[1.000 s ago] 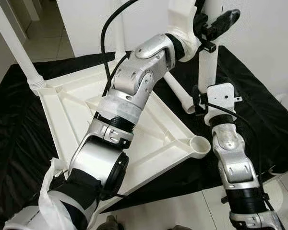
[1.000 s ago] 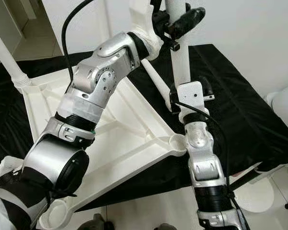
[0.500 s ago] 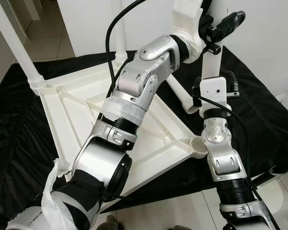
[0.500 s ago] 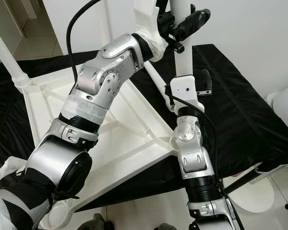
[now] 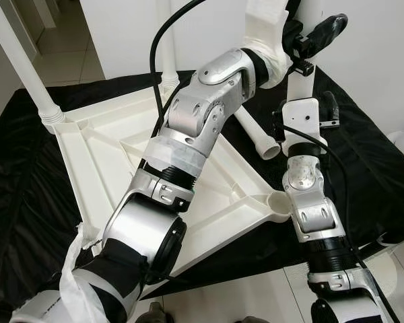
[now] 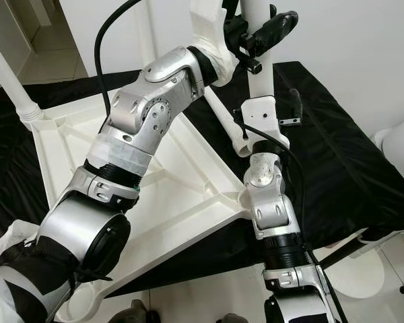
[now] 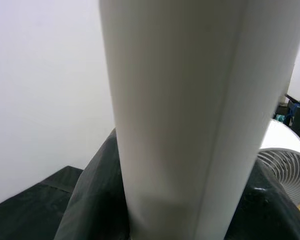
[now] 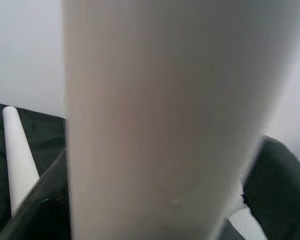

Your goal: Building children table

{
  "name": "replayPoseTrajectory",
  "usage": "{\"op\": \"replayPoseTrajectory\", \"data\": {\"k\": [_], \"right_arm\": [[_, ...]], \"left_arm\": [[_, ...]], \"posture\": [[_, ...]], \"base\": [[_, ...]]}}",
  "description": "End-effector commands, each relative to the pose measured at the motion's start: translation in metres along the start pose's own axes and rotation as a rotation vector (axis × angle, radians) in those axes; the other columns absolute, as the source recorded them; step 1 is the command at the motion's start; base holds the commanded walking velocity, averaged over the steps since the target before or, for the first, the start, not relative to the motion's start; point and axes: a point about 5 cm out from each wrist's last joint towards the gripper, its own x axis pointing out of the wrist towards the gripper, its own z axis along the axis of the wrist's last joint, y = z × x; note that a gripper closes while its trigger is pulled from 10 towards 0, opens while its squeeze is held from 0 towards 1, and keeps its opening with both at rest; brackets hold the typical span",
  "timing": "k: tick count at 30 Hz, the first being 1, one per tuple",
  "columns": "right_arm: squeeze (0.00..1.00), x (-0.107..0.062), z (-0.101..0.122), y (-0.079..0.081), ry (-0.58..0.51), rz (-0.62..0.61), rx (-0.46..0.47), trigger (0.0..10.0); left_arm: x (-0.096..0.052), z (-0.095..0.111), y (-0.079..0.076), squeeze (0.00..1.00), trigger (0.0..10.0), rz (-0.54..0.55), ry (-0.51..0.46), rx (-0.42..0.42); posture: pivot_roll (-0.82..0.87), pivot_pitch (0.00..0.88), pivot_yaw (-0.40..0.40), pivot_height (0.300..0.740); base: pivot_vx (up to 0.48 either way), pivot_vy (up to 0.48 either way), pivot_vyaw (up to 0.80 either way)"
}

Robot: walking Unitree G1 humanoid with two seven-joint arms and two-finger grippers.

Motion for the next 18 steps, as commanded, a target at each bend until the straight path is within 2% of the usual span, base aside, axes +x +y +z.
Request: {"op": "replayPoseTrajectory", "data": {"k": [1, 2, 3, 17, 18], "right_arm": [[0.0, 0.0019, -0.0003, 0.0013, 0.004, -0.01, 0.003, 3.6], [0.0, 0.0026, -0.0004, 0.0016, 0.004, -0.01, 0.005, 3.4], [0.0, 0.0031, -0.0005, 0.0018, 0.001, -0.011, 0.003, 0.0], [0.0, 0.0047, 0.0001, 0.004, -0.018, 0.007, -0.003, 0.0], [0.0, 0.004, -0.0007, 0.0044, -0.013, 0.006, 0.005, 2.9]], "left_arm": [[0.0026, 0.008, -0.0046, 0.0, 10.0, -0.025, -0.014, 0.017], [0.0027, 0.0086, -0.0044, 0.0, 10.0, -0.025, -0.014, 0.017], [0.0027, 0.0088, -0.0043, 0.0, 10.0, -0.025, -0.014, 0.017], [0.0043, 0.01, -0.0044, 0.0, 10.0, -0.021, -0.009, 0.024], [0.0042, 0.0101, -0.004, 0.0, 10.0, -0.019, -0.011, 0.025]], "posture": [[-0.02, 0.0, 0.042, 0.74], [-0.02, 0.0, 0.041, 0.74], [-0.02, 0.0, 0.041, 0.74], [-0.01, 0.0, 0.042, 0.74], [-0.01, 0.0, 0.04, 0.74]], "base": [[0.0, 0.0, 0.0], [0.0, 0.0, 0.0], [0.0, 0.0, 0.0], [0.0, 0.0, 0.0], [0.0, 0.0, 0.0]]}}
